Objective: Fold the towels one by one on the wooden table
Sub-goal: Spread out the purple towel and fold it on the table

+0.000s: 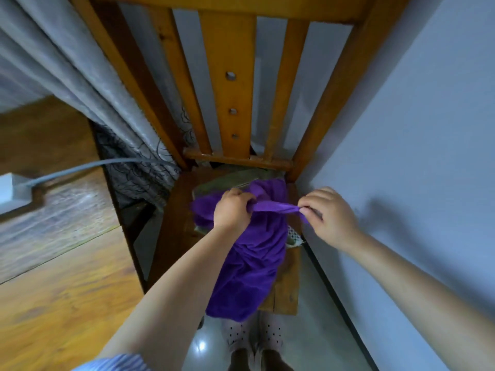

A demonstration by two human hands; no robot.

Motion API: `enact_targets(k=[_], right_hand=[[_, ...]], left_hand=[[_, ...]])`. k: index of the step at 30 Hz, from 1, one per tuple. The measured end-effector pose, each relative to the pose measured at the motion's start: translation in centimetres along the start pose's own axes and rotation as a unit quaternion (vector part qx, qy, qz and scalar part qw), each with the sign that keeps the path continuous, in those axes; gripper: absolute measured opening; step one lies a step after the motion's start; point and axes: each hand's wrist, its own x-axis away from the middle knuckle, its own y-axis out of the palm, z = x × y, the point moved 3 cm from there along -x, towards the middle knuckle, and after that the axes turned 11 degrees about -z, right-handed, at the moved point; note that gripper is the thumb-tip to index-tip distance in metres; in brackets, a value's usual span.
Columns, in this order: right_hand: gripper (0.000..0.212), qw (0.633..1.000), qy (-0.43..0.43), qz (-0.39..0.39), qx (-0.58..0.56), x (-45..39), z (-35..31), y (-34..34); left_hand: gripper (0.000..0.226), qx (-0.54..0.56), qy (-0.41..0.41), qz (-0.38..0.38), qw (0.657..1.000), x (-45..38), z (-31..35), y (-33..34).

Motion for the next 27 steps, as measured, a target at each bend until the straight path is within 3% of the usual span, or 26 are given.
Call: enact_targets(k=[3, 6, 14, 17, 18, 22, 25, 27], right_hand=[[0.009, 0.995, 0.079, 0.044, -0.036, 1.3, 0.5, -2.8], [0.007, 0.989, 0.107, 0.092, -0.045, 1.5, -0.8, -5.7], [0.016, 0.980, 0.125, 0.132, -0.081, -1.5, -7.7, -12.2], [0.018, 0.986, 0.068, 0.133, -0.076, -2.9, -12.4, -15.0], [0.018, 0.986, 0.053, 0.140, -0.077, -3.4, -13.9, -15.8], [0.015, 0.982, -0.034, 0.165, -0.088, -5.4, -23.0, -18.8], [0.014, 0.977, -0.090, 0.158, -0.114, -6.7, -30.5, -20.1], [0.016, 0.968, -0.146, 0.149, -0.140, -6.9, -36.4, -20.4]], left_hand=[[0.036, -0.018, -0.030, -0.002, 0.999, 1.6, 0.0, -1.9], [0.033, 0.055, -0.080, 0.022, 0.995, 3.9, -0.3, -5.5], [0.025, 0.140, -0.038, 0.033, 0.989, 12.0, 1.4, -19.1], [0.012, 0.307, -0.008, 0.053, 0.950, 17.2, 1.9, -25.2], [0.017, 0.357, 0.012, 0.047, 0.933, 18.7, 2.0, -26.9], [0.025, 0.444, 0.071, 0.010, 0.893, 27.4, 0.5, -33.5], [0.029, 0.471, 0.086, 0.065, 0.876, 34.6, -2.2, -37.6], [0.040, 0.482, 0.119, 0.160, 0.853, 40.3, -4.6, -40.4]])
